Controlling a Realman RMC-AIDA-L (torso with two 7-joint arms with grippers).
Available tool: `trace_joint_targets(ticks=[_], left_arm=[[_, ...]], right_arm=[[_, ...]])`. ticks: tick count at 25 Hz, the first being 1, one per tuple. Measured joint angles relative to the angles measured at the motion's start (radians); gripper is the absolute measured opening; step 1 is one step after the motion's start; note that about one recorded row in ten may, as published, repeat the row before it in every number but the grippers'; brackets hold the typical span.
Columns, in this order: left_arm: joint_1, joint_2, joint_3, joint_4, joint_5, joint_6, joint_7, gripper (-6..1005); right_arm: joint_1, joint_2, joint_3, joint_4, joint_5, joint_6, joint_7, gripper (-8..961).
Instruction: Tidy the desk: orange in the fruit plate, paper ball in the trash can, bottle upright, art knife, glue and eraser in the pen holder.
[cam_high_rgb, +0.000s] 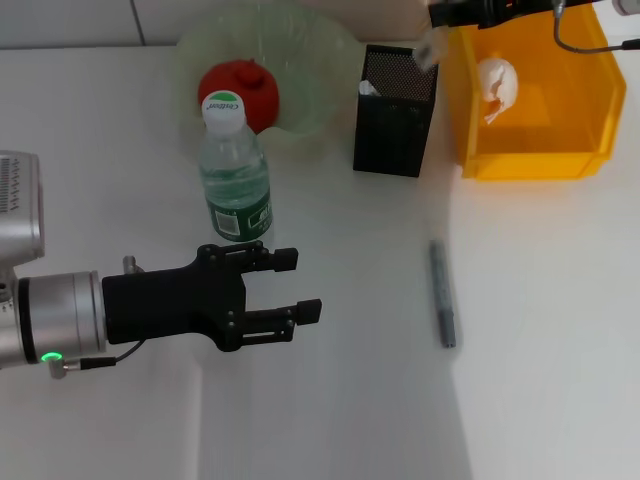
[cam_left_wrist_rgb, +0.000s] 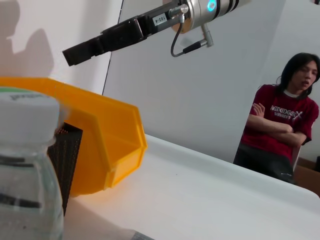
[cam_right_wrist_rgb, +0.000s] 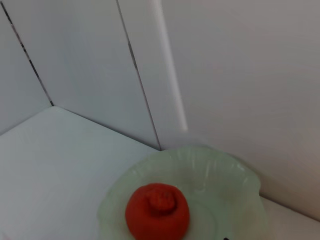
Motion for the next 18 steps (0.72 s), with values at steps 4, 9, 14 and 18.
trace_joint_targets(ticks=[4,9,14,18], left_arm=[[0.001,0.001,-0.005,-0.005,0.000,0.000,0.000,729],[0.001,0.002,-0.004,-0.005,0.000,0.000,0.000,729],[0.001,0.005,-0.008,-0.002,0.000,0.002,-0.008,729],[-0.003,0.005,-0.009,0.000,0.000,0.002,-0.010,729]], right_arm=[[0.003,0.002,0.004,0.011,0.004,0.004,-0.018,219],[-0.037,0.011,0.005,-0.099,0.005,-0.098,0.012,384],[-0.085,0.009,-0.013,-0.330,-0.058,-0.338,0.162,643],[-0.087,0.040,-0.040,-0.449,-0.199,-0.522,0.222,641]])
